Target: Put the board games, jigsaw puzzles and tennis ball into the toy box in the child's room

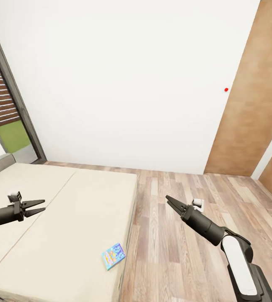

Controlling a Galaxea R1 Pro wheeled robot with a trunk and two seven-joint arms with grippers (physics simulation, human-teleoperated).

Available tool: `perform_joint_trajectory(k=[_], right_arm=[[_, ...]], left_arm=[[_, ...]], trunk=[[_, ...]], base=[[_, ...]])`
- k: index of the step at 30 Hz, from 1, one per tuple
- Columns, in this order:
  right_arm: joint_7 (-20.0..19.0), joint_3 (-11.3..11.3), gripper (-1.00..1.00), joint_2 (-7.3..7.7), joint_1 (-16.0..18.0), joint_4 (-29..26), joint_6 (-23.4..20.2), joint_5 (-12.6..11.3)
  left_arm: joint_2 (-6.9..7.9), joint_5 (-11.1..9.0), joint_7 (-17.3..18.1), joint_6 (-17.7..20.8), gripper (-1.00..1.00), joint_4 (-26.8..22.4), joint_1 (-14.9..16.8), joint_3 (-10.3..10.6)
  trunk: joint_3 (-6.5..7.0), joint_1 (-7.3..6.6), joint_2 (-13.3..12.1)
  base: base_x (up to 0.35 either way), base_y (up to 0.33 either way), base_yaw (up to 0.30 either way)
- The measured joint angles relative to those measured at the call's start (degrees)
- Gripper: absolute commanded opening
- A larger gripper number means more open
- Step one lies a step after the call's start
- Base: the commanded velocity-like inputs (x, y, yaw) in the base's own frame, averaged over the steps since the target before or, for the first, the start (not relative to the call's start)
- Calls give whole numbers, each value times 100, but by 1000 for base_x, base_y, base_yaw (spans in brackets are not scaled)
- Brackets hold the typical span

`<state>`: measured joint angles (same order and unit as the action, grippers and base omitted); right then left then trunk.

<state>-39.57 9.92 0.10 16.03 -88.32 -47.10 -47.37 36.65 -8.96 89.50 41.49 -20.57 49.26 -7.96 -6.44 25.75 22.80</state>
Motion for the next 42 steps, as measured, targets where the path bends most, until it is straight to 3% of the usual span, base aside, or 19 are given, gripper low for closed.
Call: perform_joint_trajectory(k=[7,16,27,42], right_arm=[[10,-15,100,-8,1,7,26,4],[-2,-38,100,-4,1,28,374,1],[30,-390,100,-2,1,28,435,132],[51,-417,100,-6,0,27,529,146]], left_arm=[[1,-1,-29,0,100,-1,-2,0],[7,-1,-44,-6,100,0,-1,-19],[-4,-3,-51,-43,100,-1,-2,-25],[-9,0,-53,-69,100,0,0,-26]], trunk=[[0,-1,1],[0,0,0],[0,0,0],[0,0,0]], base=[[44,-8,119],[86,-56,161],[6,-17,94],[0,-125,165]])
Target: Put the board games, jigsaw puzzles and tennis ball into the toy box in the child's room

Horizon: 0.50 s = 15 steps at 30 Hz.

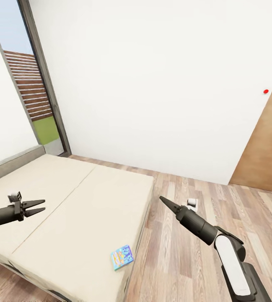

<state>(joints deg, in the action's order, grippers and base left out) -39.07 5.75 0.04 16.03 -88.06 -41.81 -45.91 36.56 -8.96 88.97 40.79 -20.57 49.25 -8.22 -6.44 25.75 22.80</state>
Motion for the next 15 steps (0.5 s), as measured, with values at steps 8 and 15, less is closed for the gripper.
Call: perform_joint_trajectory(k=[8,15], right_arm=[[5,-10,100,5,1,-6,198,2],[4,-11,100,4,1,-7,223,3]], left_arm=[[2,-1,1,0,100,-1,-1,0],[2,-3,-5,0,100,-2,-2,1]], trunk=[[0,0,0],[0,-1,0]], base=[[0,-6,91],[46,-44,253]])
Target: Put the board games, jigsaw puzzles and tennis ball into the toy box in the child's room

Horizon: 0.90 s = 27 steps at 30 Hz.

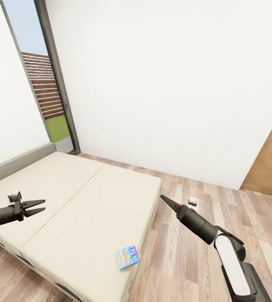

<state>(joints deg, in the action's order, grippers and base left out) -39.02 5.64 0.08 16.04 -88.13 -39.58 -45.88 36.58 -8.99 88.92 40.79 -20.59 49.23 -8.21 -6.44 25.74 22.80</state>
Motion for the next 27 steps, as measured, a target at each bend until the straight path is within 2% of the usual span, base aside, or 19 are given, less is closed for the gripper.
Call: perform_joint_trajectory(k=[12,19,27], right_arm=[[-7,-6,100,-2,-1,-9,4,-1],[-9,-16,100,0,0,-10,4,0],[-12,-13,100,1,-1,-10,5,-1]], left_arm=[[-2,6,-3,0,100,1,2,-4],[-7,-2,-4,0,100,1,0,1],[-50,4,3,0,100,2,2,-1]], trunk=[[5,1,0],[34,1,0],[47,1,-1]], base=[[38,-39,82],[1,-196,179],[0,-50,49]])
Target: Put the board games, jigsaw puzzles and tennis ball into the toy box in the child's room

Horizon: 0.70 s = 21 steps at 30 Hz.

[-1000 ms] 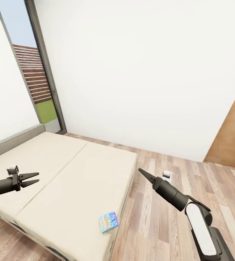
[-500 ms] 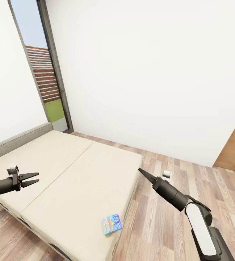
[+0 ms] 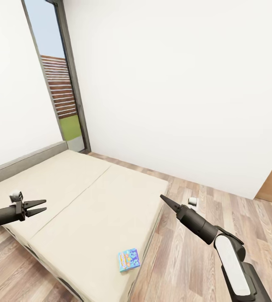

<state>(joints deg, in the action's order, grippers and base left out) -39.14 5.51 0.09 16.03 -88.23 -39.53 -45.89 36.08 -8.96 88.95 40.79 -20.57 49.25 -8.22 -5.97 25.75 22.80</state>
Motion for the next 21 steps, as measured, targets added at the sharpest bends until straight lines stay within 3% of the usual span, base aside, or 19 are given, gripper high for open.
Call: perform_joint_trajectory(k=[5,13,21], right_arm=[[-3,-3,100,-5,1,1,-1,0],[-8,4,100,6,1,0,0,1],[-8,-2,100,1,0,-10,0,0]], left_arm=[[-3,-2,-4,0,100,-1,-1,1],[-9,-3,-7,0,100,-1,-2,1],[-12,1,-2,0,100,0,0,0]], trunk=[[1,0,0],[1,0,0],[1,-1,0]], base=[[0,-30,95],[10,-167,217],[72,-26,39]])
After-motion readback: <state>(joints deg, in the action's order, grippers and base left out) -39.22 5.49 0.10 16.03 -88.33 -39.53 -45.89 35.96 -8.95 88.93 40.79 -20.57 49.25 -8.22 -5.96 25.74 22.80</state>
